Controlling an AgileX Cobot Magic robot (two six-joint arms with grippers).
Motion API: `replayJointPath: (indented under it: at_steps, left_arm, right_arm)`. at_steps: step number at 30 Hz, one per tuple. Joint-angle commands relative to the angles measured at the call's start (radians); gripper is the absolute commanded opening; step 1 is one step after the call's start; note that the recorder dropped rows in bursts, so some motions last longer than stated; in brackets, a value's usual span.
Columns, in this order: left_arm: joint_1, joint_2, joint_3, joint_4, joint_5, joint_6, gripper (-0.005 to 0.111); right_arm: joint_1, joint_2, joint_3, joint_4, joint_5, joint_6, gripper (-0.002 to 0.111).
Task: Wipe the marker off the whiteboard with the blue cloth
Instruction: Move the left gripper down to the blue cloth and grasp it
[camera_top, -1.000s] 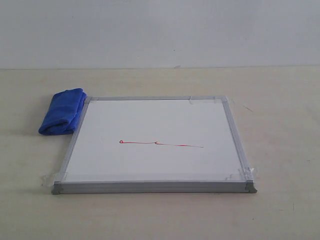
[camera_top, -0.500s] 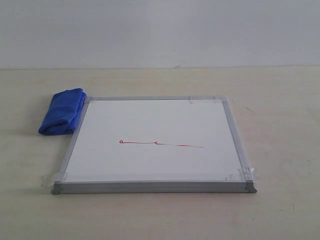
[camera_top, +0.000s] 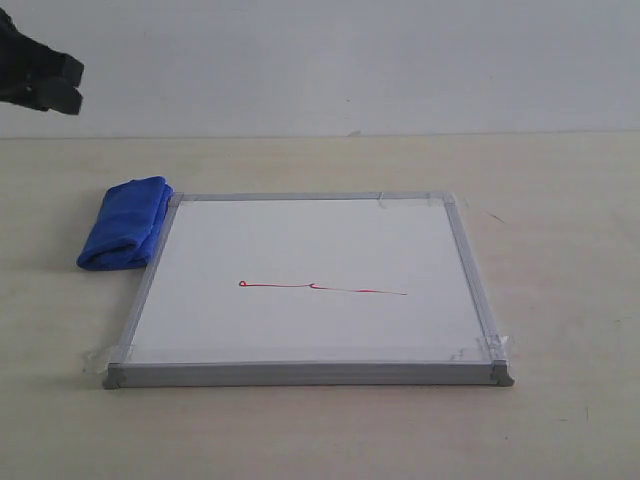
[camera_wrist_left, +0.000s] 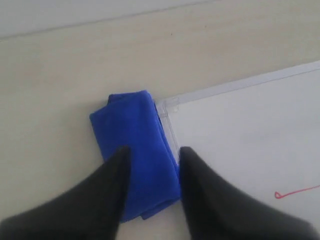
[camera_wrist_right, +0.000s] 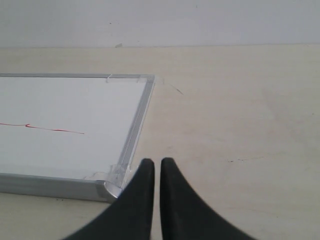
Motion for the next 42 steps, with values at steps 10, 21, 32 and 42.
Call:
replayJointPath:
  at_steps: [10,21,32,42]
  left_arm:
    - [-0.032,0.274,-0.050,-0.020,-0.139,-0.050,0.094]
    - [-0.040,0.380,-0.078,0.018,-0.115,-0.080,0.094]
    - [-0.047,0.462,-0.078,0.116,-0.104,-0.186,0.094]
    - [-0.047,0.468,-0.078,0.064,-0.161,-0.170,0.094]
  right_arm:
    - [-0.001,-0.005,-0.001,-0.005,-0.003,-0.004,0.001]
    - [-0.001,-0.005,-0.001,-0.005,-0.003,-0.004,0.001]
    - [-0.001,-0.005,-0.001,-0.005,-0.003,-0.004,0.001]
    - [-0.001,-0.005,-0.001,-0.005,-0.003,-0.004,0.001]
